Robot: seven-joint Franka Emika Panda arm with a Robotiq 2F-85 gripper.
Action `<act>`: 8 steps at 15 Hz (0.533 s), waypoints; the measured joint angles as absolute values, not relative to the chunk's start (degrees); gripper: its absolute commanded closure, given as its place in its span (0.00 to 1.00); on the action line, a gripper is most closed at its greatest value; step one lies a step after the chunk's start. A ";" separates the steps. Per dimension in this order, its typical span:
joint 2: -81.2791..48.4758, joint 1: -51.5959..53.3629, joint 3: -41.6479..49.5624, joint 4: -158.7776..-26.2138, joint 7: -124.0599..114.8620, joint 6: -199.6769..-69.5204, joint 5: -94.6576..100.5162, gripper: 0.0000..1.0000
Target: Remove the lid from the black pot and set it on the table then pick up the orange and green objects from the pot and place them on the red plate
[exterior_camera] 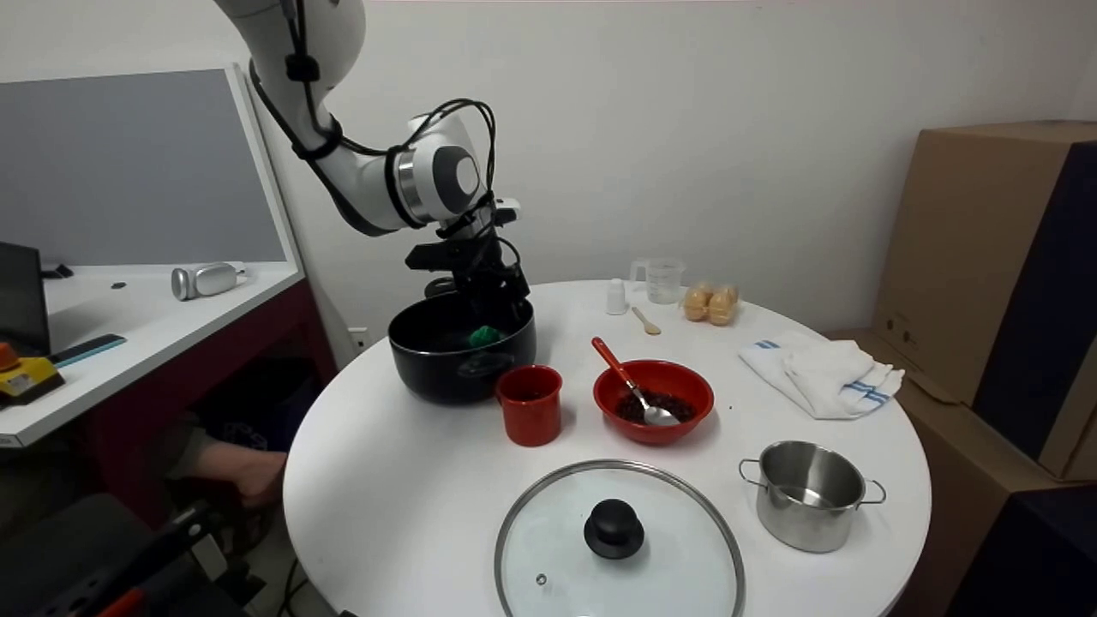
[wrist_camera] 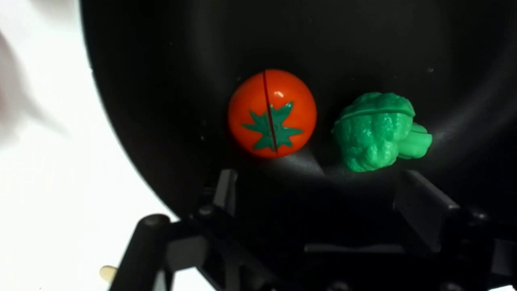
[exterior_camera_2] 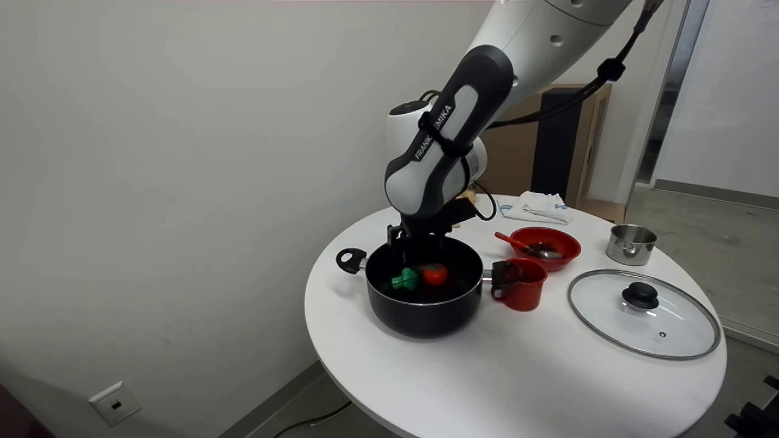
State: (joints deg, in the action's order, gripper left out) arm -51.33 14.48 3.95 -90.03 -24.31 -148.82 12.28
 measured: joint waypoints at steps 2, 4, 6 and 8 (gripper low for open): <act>-52.68 13.95 3.82 -88.06 -21.96 -147.97 10.84 0.00; -53.84 13.24 3.74 -86.51 -20.37 -146.44 9.76 0.00; -54.85 12.70 3.72 -85.40 -19.88 -144.39 9.02 0.00; -55.64 12.41 3.73 -84.40 -19.87 -142.41 8.65 0.00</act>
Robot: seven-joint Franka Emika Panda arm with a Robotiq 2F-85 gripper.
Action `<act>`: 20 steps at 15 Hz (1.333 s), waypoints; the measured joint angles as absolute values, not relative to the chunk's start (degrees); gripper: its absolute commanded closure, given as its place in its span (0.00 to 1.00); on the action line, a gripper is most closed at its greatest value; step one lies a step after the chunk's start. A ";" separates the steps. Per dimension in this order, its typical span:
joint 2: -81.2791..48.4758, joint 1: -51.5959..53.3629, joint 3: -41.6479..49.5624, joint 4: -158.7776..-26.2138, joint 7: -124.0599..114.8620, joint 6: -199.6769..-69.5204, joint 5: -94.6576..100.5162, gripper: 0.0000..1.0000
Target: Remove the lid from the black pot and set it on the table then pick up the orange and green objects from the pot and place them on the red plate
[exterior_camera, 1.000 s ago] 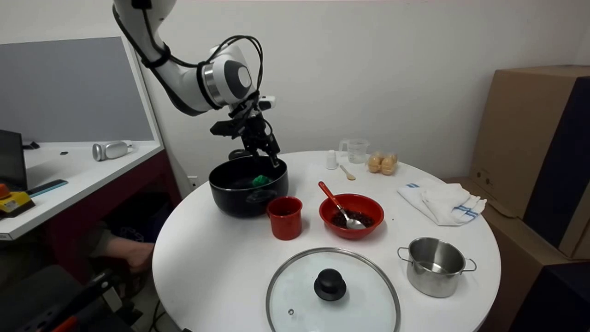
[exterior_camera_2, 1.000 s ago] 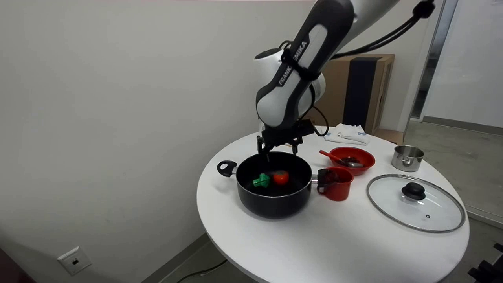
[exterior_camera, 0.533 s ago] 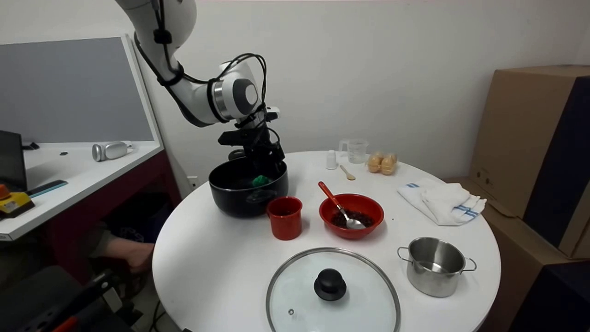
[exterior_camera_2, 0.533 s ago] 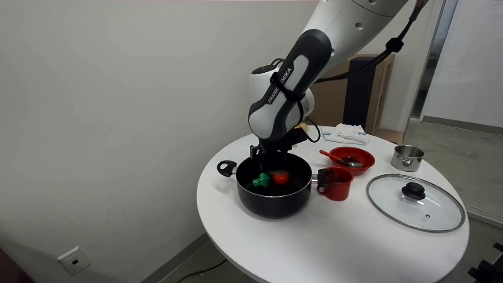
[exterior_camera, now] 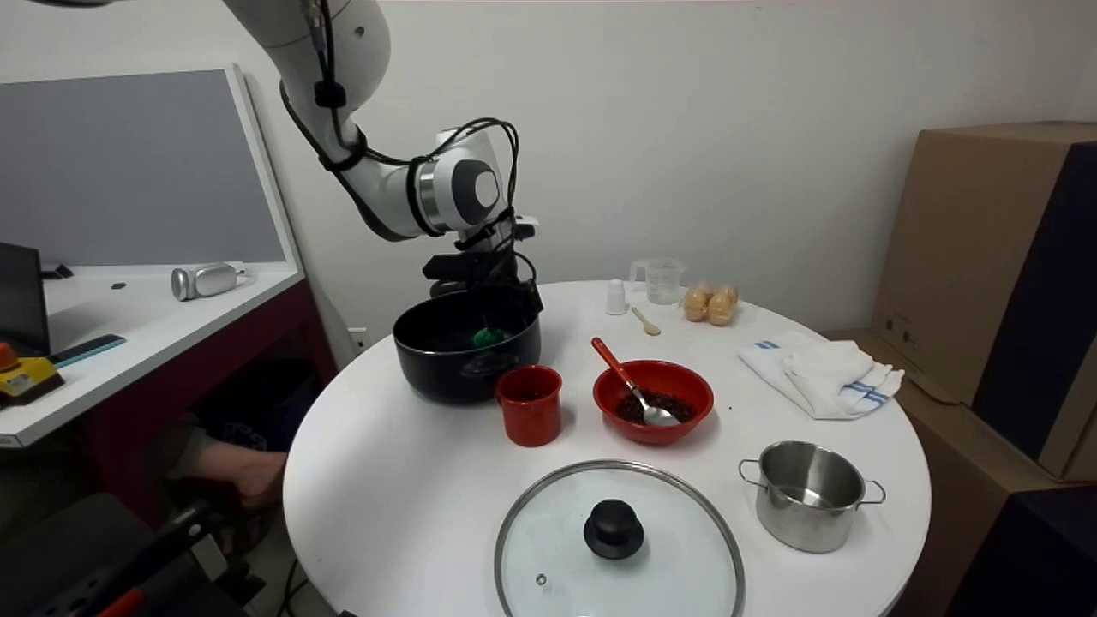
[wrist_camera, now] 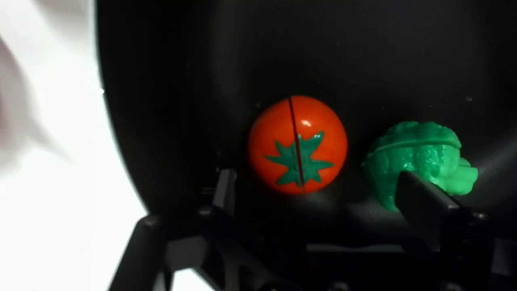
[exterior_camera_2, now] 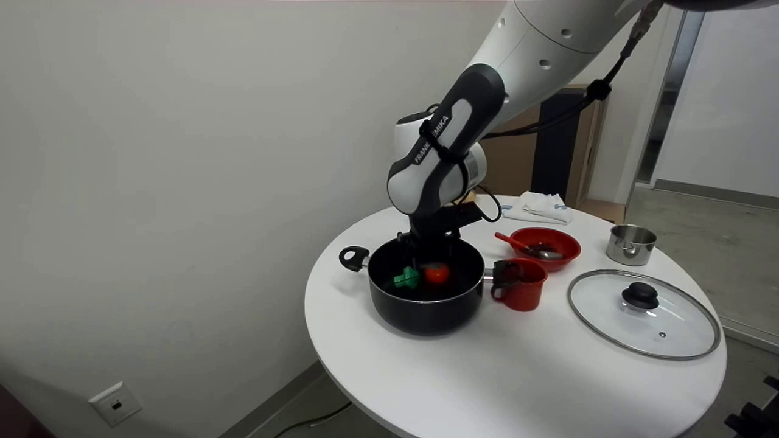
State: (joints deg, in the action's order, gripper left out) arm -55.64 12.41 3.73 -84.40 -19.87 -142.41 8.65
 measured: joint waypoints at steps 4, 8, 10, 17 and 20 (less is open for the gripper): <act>-56.26 12.30 3.76 -82.95 -19.88 -138.99 8.55 0.00; -56.96 12.35 3.82 -81.20 -19.88 -136.06 8.56 0.32; -57.00 12.50 4.15 -80.31 -19.90 -134.46 8.64 0.08; -58.79 13.16 5.56 -78.28 -19.97 -131.41 9.44 0.00; -59.62 13.34 6.18 -77.19 -20.13 -129.83 9.69 0.34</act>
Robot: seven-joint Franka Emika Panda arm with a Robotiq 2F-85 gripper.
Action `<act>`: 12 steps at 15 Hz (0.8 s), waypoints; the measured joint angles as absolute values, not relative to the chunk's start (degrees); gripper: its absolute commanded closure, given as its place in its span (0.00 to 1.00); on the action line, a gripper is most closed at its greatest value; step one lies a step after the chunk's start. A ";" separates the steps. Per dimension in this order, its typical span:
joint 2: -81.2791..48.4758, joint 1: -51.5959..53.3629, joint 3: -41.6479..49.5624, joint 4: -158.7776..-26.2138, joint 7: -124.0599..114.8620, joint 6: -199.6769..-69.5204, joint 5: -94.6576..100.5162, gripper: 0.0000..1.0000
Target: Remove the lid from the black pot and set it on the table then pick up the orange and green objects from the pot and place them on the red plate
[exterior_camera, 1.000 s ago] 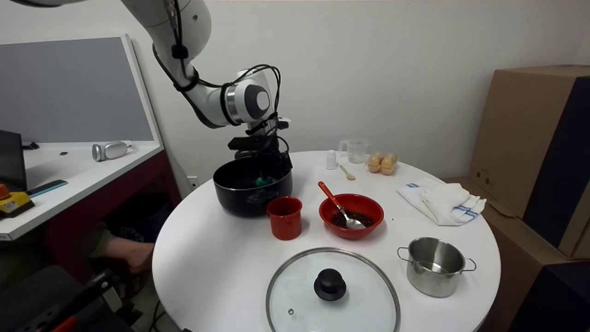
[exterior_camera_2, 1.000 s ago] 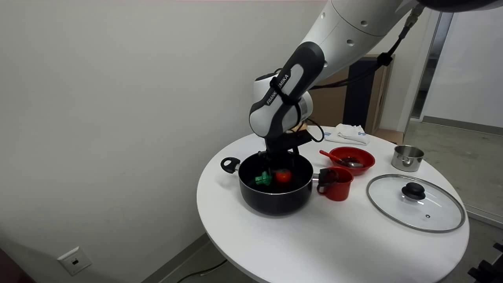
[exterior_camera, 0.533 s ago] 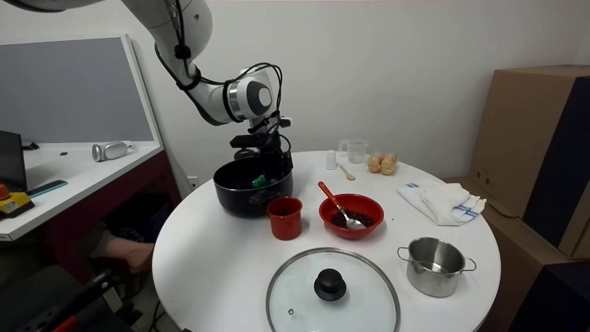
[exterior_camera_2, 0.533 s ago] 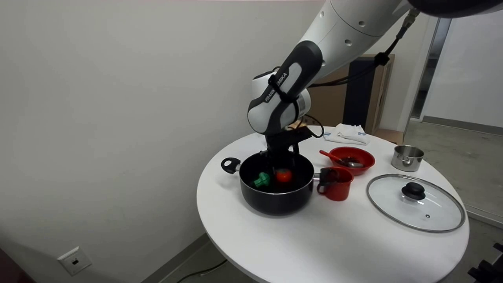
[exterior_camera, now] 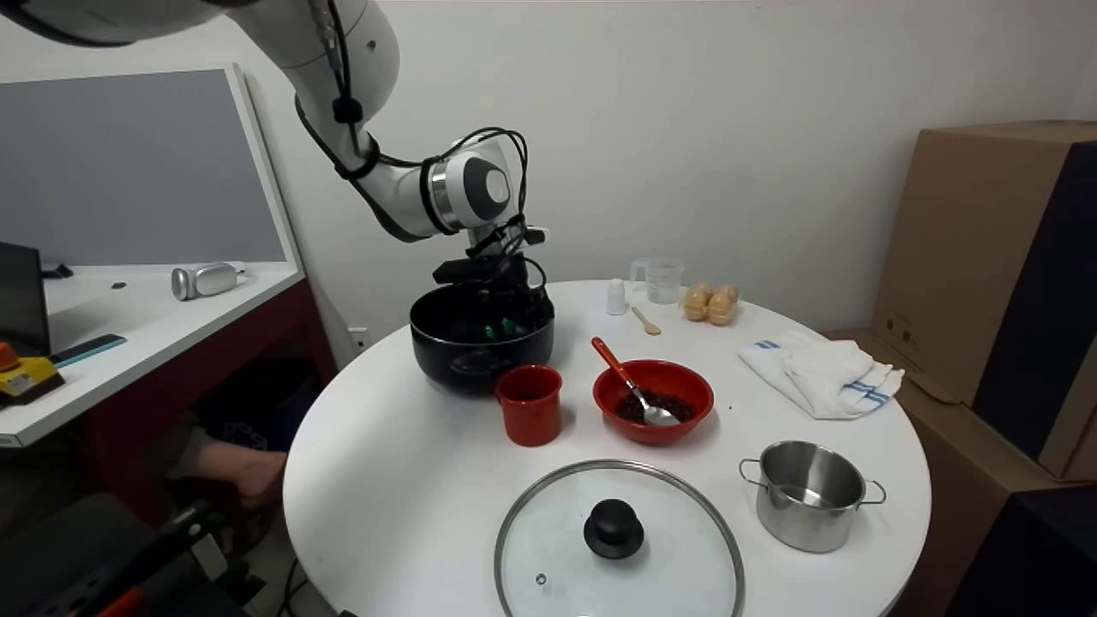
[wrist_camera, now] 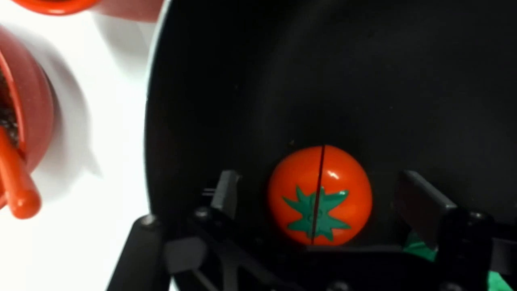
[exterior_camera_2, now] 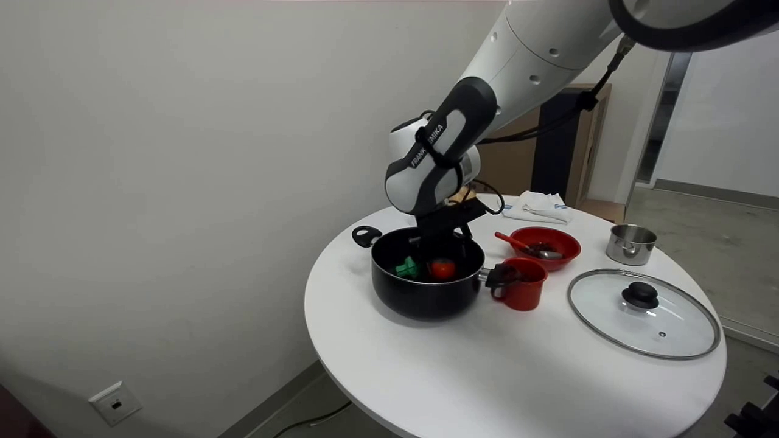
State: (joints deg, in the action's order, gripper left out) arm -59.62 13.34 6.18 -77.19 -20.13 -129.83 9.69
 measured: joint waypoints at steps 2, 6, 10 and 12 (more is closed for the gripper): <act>-60.15 13.49 6.58 -76.34 -20.26 -128.84 9.77 0.50; -60.42 13.77 7.11 -75.28 -20.31 -127.89 10.22 0.78; -61.29 14.42 6.98 -74.88 -20.31 -127.95 10.23 0.93; -61.71 14.76 6.98 -74.77 -20.31 -127.98 10.23 0.67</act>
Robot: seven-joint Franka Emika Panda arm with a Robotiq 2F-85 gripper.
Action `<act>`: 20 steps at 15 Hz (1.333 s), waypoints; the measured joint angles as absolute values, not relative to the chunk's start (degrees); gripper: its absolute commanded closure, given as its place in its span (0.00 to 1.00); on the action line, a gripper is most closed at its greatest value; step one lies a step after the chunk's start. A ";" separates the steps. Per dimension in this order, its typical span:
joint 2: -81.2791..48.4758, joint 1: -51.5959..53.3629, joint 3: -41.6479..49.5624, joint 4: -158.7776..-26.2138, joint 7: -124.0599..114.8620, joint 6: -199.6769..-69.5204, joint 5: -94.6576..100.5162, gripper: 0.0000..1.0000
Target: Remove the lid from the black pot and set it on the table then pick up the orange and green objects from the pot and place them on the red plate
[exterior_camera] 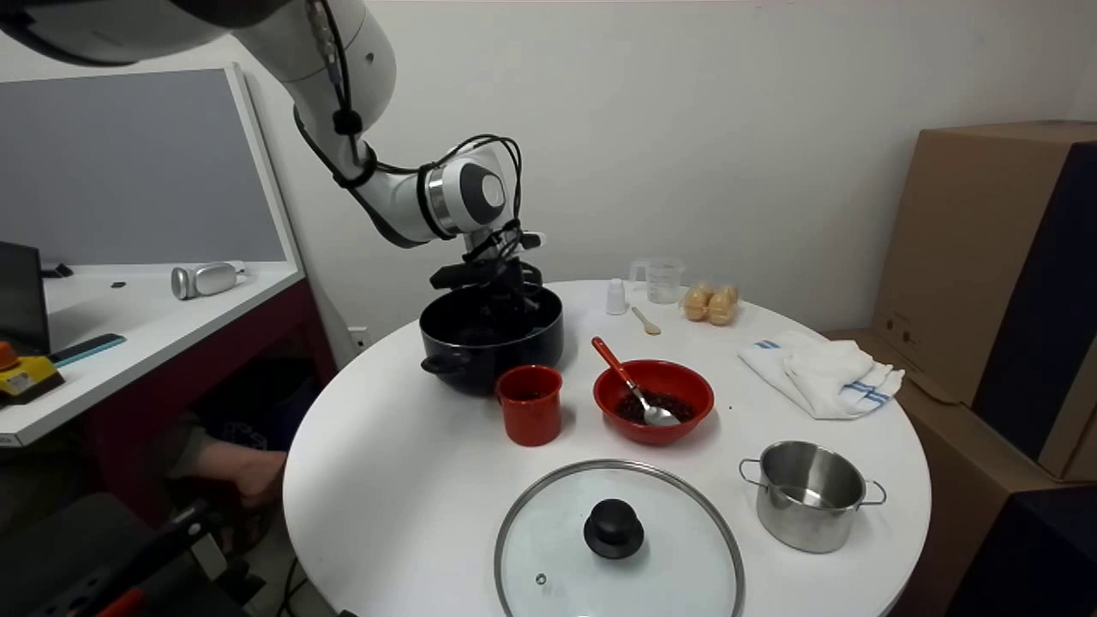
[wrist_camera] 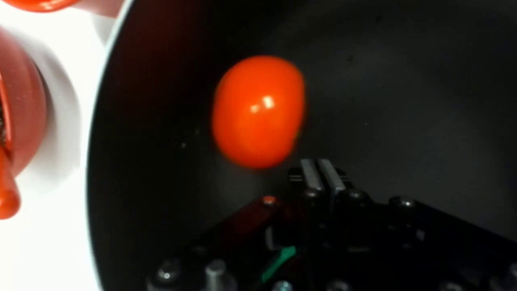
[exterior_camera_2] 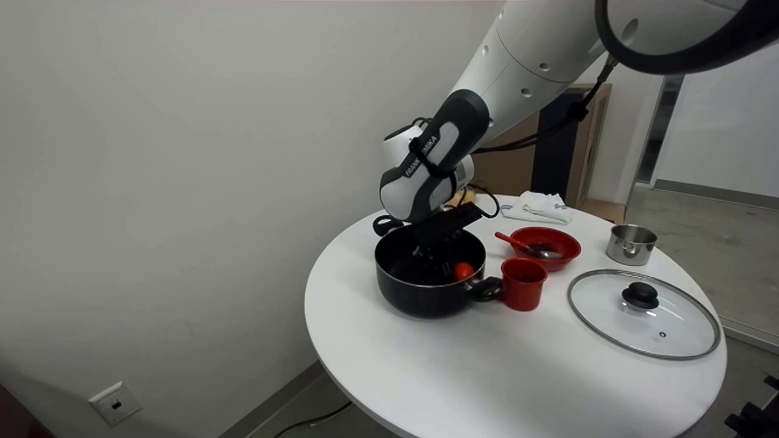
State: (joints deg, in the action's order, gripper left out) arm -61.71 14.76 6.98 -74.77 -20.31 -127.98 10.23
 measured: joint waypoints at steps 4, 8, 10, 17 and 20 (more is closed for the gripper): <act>-61.93 15.06 6.99 -74.74 -20.31 -127.98 10.25 0.45; -61.93 15.44 7.01 -74.54 -20.31 -127.99 10.35 0.15; -61.93 15.72 7.00 -74.31 -20.31 -128.01 10.40 0.02; -61.93 16.51 7.63 -73.81 -21.62 -128.20 11.03 0.00; -61.94 16.74 8.77 -73.33 -23.32 -128.72 11.91 0.00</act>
